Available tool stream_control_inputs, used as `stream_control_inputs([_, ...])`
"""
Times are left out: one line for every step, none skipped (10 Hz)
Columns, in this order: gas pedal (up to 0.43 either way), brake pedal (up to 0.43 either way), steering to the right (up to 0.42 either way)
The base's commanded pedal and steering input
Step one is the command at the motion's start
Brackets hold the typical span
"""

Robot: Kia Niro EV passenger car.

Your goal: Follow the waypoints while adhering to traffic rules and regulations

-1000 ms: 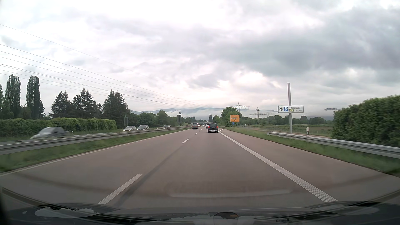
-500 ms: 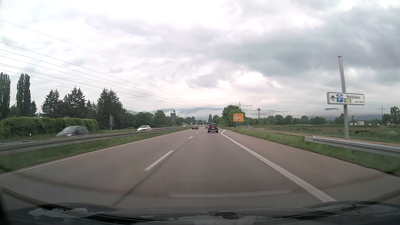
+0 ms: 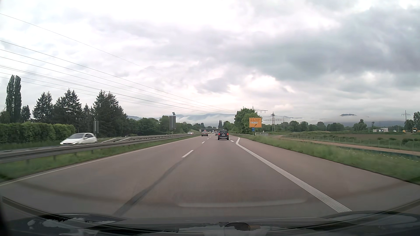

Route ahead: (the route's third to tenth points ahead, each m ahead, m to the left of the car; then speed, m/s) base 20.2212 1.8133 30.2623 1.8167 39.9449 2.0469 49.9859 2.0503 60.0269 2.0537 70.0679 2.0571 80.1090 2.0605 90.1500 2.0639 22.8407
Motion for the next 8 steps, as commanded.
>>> stream_control_inputs([0.118, 0.000, 0.000])
stream_control_inputs([0.118, 0.000, 0.000])
stream_control_inputs([0.118, 0.000, 0.000])
stream_control_inputs([0.118, 0.000, 0.000])
stream_control_inputs([0.118, 0.000, 0.000])
stream_control_inputs([0.118, 0.000, 0.000])
stream_control_inputs([0.118, 0.000, 0.000])
stream_control_inputs([0.118, 0.000, 0.001])
